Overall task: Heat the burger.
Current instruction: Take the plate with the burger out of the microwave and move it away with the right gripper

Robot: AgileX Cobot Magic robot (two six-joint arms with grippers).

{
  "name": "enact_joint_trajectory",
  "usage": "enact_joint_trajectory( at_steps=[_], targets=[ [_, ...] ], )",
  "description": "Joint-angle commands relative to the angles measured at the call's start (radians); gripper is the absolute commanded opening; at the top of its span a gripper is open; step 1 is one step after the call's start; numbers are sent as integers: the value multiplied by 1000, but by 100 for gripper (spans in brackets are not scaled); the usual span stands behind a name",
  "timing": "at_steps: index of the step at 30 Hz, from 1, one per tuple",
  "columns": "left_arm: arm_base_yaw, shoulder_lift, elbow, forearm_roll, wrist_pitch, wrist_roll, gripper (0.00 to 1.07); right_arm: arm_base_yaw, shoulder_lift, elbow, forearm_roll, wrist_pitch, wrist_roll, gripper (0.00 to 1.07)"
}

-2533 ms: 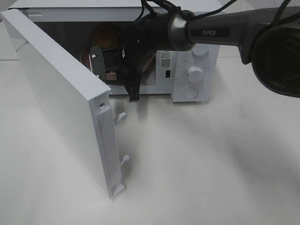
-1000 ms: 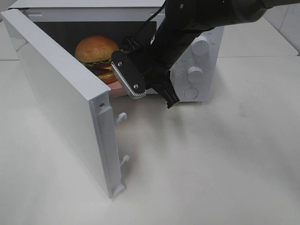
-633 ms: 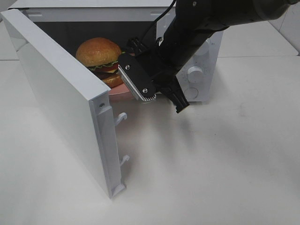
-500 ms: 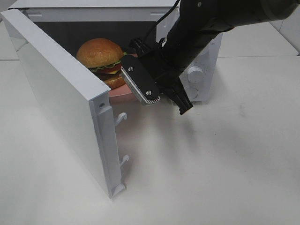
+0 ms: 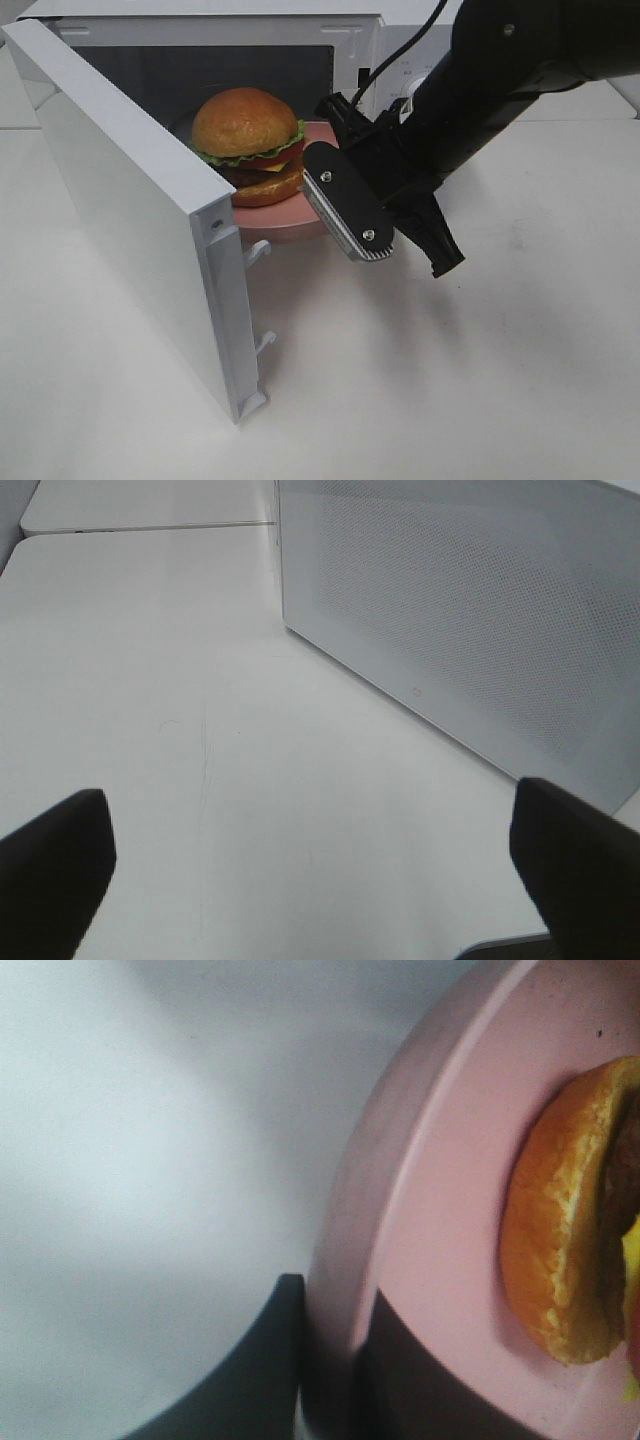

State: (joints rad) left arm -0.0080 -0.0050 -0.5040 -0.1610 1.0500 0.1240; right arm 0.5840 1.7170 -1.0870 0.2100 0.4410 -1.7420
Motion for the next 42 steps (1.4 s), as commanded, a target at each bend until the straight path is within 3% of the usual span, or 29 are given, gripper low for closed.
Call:
enact_joint_trajectory(
  at_steps=[1, 10, 21, 42],
  targets=[
    [3, -20, 3, -4, -11, 0, 100, -9, -53, 31, 1, -91, 26, 0],
    [3, -20, 3, -4, -11, 0, 100, -9, -185, 222, 13, -170, 56, 0],
    [3, -20, 3, -4, -11, 0, 100, -8, -338, 371, 38, -223, 83, 0],
    [3, -20, 3, -4, -11, 0, 100, -8, -618, 537, 33, -189, 188, 0]
  ],
)
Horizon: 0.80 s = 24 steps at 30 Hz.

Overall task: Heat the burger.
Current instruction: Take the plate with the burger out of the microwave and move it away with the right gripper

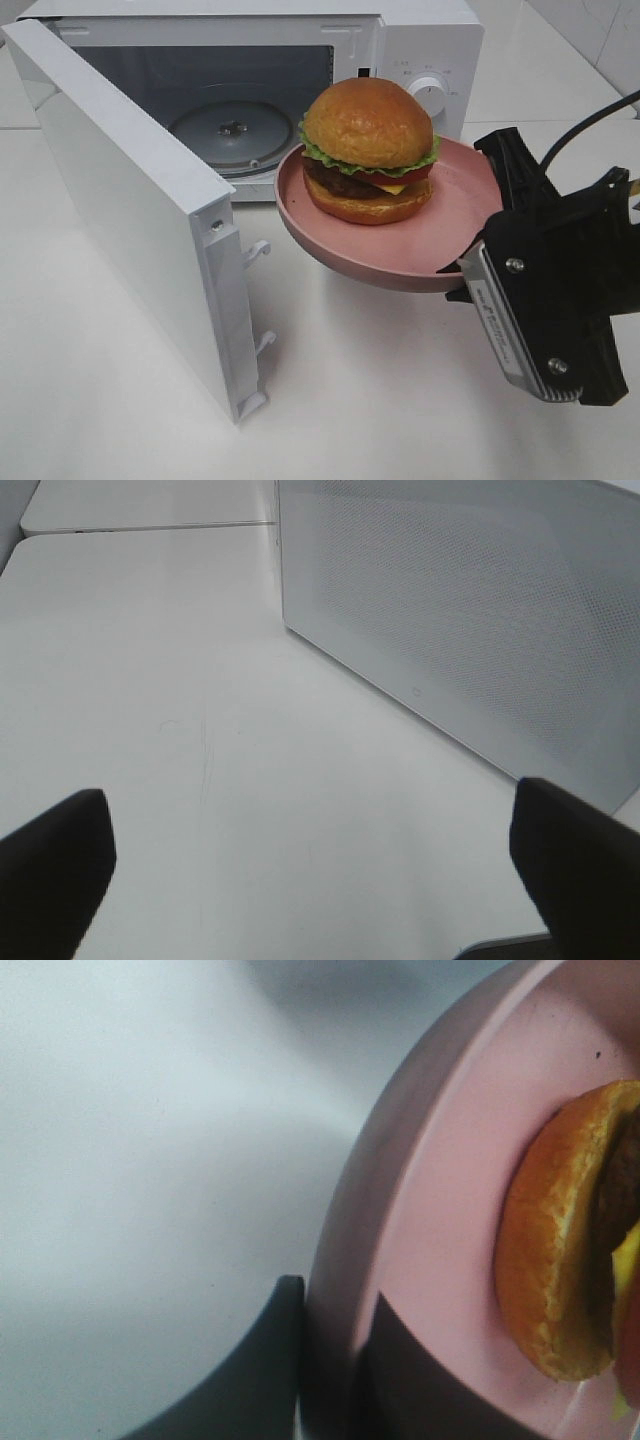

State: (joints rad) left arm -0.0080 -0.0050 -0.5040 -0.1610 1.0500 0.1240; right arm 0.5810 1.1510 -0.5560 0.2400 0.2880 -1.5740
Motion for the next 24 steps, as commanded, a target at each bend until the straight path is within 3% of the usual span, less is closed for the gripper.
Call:
enact_joint_trajectory(
  at_steps=[1, 10, 12, 24],
  targets=[
    [3, -20, 3, -4, -11, 0, 100, -5, -80, 18, 3, -23, 24, 0],
    [3, -20, 3, -4, -11, 0, 100, -5, -196, 73, -37, 28, 78, 0],
    [3, -20, 3, -4, -11, 0, 100, -5, -257, 79, -131, 82, 165, 0],
    [3, -20, 3, -4, -11, 0, 100, -5, -373, 79, -395, 249, 485, 0]
  ],
)
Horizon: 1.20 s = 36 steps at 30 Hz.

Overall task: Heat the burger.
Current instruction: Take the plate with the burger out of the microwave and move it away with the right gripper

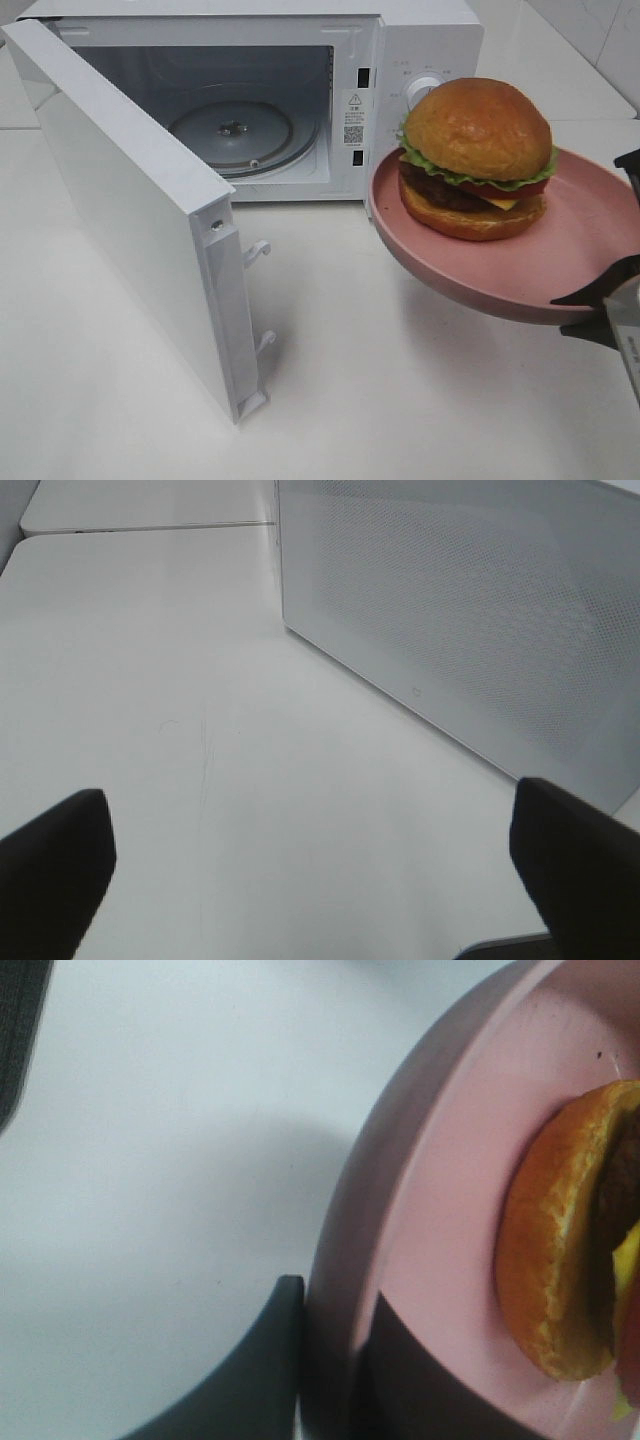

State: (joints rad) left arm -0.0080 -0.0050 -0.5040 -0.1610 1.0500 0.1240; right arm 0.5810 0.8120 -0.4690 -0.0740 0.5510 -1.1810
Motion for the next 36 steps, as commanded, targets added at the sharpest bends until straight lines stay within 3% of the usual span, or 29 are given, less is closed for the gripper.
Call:
enact_joint_trajectory(
  at_steps=[1, 7, 15, 30, 36],
  targets=[
    [3, -20, 3, -4, -11, 0, 100, -5, -39, -8, -103, -5, 133, 0],
    [3, -20, 3, -4, -11, 0, 100, -5, -42, -8, -288, 77, 411, 0],
    [3, -20, 3, -4, -11, 0, 100, -5, -42, -8, -401, 155, 744, 0],
    [3, -20, 3, -4, -11, 0, 100, -5, -41, -8, -580, 276, 1082, 0],
    [3, -20, 3, -4, -11, 0, 100, -5, 2, -8, -667, 334, 1323, 0]
  ],
)
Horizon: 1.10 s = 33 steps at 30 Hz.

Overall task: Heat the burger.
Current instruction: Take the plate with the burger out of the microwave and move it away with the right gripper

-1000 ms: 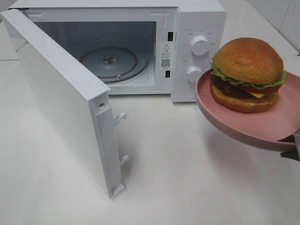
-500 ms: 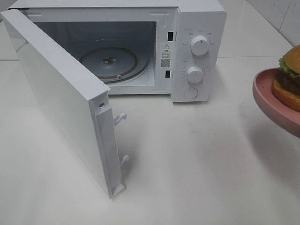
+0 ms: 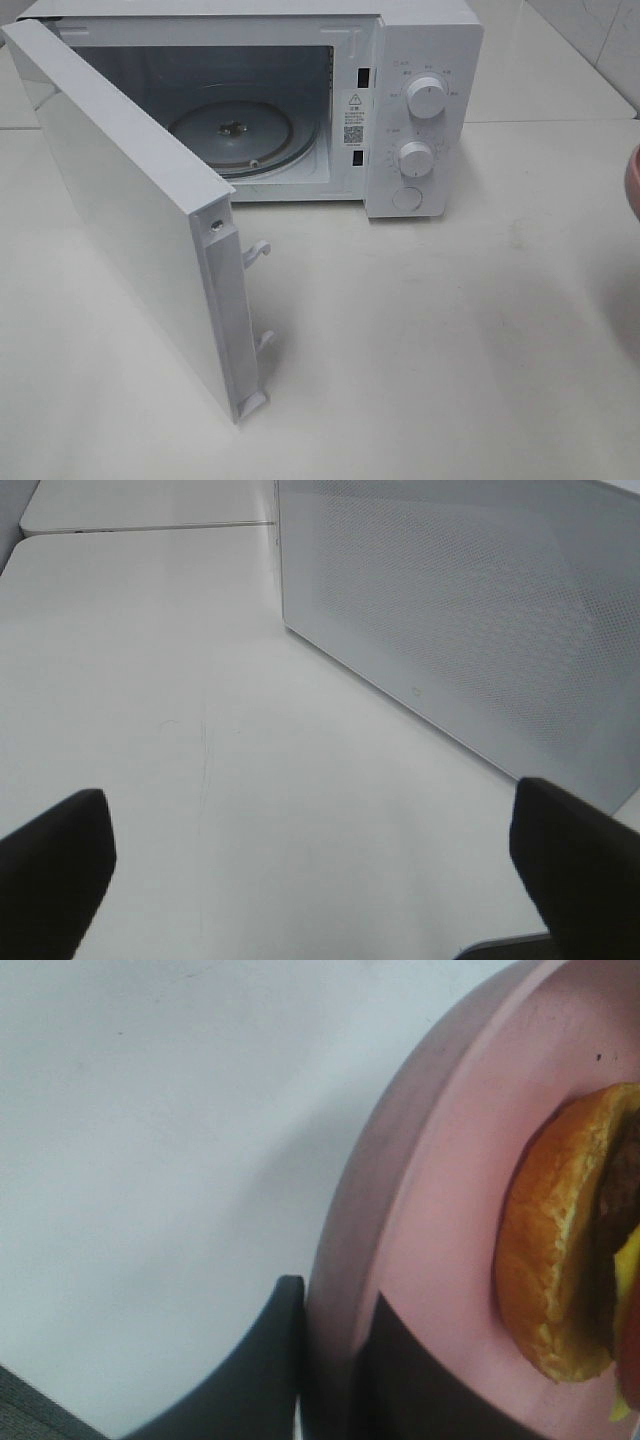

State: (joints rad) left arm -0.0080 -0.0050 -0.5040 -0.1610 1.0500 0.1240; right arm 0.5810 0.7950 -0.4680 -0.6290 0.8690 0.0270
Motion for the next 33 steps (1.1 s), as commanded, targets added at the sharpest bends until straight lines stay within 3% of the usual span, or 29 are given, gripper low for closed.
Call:
enact_joint_trajectory(
  at_steps=[1, 14, 33],
  targets=[
    [3, -20, 3, -4, -11, 0, 100, -5, 59, -9, -131, 36, 192, 0],
    [3, -20, 3, -4, -11, 0, 100, -5, 320, -9, -221, 54, 699, 0],
    [3, -20, 3, -4, -11, 0, 100, -5, 614, -9, -284, 21, 1131, 2]
  ],
)
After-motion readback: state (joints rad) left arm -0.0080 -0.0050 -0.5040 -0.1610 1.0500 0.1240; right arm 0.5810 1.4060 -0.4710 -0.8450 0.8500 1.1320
